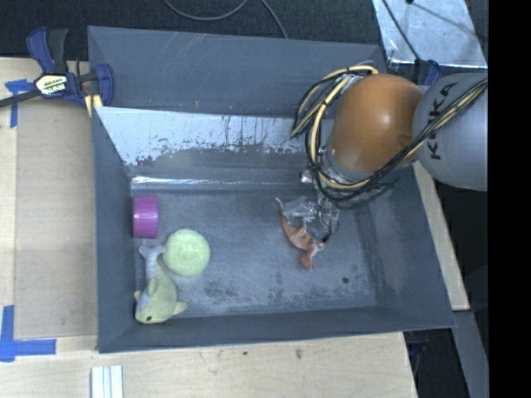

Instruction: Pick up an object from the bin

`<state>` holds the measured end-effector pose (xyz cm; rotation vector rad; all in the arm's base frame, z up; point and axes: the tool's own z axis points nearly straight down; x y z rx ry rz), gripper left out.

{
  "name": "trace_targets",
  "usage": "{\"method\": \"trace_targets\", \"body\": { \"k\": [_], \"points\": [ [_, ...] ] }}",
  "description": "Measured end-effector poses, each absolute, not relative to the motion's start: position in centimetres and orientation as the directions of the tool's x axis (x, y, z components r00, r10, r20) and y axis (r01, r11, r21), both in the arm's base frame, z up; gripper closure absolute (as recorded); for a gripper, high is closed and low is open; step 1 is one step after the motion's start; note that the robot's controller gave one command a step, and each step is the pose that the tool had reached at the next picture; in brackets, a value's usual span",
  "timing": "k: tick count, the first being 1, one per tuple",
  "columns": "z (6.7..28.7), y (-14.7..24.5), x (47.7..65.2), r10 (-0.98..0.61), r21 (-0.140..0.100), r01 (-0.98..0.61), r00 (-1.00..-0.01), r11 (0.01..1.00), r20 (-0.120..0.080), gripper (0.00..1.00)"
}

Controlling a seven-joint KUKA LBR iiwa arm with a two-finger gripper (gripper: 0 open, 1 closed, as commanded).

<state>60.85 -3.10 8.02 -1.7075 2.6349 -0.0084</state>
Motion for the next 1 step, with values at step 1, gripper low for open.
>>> {"method": "trace_targets", "body": {
  "k": [1],
  "points": [
    [9.61,-3.01,60.69,-0.912,0.001,-0.912,-0.409,0.409,0.000,1.00]
  ]
}}
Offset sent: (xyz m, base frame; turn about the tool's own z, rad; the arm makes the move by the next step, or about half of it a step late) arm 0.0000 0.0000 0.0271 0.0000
